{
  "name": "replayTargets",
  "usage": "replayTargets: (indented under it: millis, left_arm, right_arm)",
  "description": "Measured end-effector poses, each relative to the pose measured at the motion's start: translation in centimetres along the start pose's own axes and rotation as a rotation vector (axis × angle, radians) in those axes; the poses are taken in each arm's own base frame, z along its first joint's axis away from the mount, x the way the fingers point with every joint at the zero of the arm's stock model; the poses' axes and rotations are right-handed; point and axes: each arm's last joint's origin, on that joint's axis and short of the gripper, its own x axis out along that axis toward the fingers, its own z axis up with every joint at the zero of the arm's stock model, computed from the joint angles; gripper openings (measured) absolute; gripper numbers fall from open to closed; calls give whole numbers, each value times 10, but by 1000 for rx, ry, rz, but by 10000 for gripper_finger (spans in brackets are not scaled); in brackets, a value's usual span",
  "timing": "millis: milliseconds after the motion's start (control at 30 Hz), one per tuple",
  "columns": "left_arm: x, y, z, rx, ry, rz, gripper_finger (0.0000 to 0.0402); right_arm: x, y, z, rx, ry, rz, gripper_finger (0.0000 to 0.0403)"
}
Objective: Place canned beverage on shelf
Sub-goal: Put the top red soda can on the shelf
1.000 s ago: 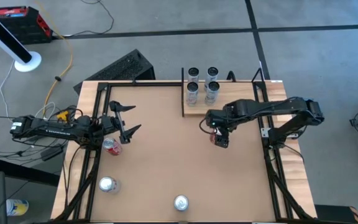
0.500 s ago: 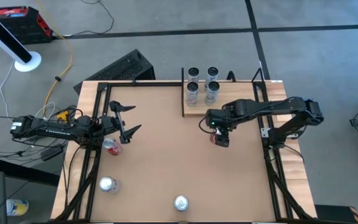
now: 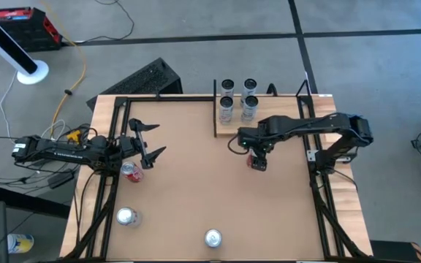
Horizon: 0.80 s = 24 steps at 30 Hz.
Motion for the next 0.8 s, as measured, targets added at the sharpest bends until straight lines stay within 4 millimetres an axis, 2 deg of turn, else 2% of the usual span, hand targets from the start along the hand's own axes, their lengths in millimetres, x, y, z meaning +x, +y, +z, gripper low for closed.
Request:
replayTargets:
  millis: [333, 567, 800]
  left_arm:
    - [0, 0, 0, 1, 2, -2, 386]
    - [0, 0, 0, 1, 2, -3, 386]
    - [0, 0, 0, 1, 3, -4, 386]
  right_arm:
    - [25, 4, 8, -39, 104, -11, 370]
    - [30, 4, 9, -40, 128, -16, 367]
    - [28, 4, 7, -41, 135, -18, 321]
